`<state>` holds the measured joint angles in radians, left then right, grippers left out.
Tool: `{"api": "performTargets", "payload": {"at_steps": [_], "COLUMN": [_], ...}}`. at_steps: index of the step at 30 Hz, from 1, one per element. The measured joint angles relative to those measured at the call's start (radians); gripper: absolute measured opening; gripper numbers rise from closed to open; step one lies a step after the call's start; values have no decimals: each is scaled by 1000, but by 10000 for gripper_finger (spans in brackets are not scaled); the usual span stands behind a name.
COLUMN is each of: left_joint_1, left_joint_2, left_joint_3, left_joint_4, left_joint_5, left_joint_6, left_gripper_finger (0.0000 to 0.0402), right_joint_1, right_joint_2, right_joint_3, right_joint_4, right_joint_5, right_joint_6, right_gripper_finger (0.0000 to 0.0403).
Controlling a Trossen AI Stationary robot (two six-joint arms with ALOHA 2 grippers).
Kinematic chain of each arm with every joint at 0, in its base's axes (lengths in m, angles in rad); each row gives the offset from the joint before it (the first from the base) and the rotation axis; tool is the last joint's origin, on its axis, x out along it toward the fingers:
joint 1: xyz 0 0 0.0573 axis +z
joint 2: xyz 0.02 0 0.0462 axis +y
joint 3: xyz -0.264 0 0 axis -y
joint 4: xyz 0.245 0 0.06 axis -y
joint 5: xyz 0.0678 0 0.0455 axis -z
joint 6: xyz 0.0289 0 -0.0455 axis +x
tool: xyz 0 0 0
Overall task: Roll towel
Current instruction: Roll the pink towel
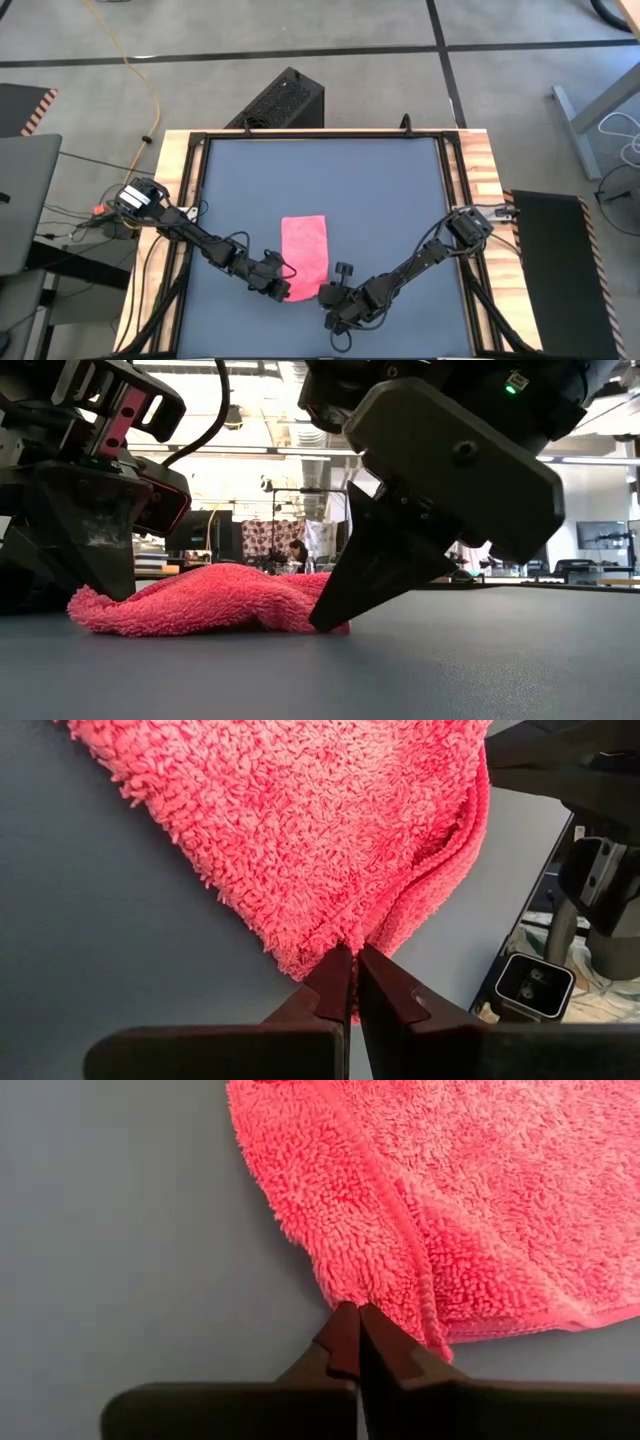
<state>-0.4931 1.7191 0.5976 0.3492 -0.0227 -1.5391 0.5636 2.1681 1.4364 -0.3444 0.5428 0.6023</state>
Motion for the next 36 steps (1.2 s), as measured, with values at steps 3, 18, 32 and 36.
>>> {"api": "performTargets", "payload": {"at_steps": [3, 18, 32, 36], "left_joint_1": [0, -5, -13, -13], "left_joint_2": [0, 0, -2, -2], "left_joint_3": [0, 1, 3, 3], "left_joint_4": [0, 2, -47, -58], "left_joint_5": [0, -1, -43, -43], "left_joint_6": [0, 125, 154, 157], "left_gripper_finger": [0, 0, 0, 0], "right_joint_1": [0, 18, 14, 2], "right_joint_2": [0, -8, -25, -26], "right_joint_3": [0, 1, 16, 16], "right_joint_4": [-13, -46, -54, -52], "right_joint_5": [-4, -192, -312, -369], "right_joint_6": [31, 224, 247, 251], "right_gripper_finger": [17, 11, 12, 12]}}
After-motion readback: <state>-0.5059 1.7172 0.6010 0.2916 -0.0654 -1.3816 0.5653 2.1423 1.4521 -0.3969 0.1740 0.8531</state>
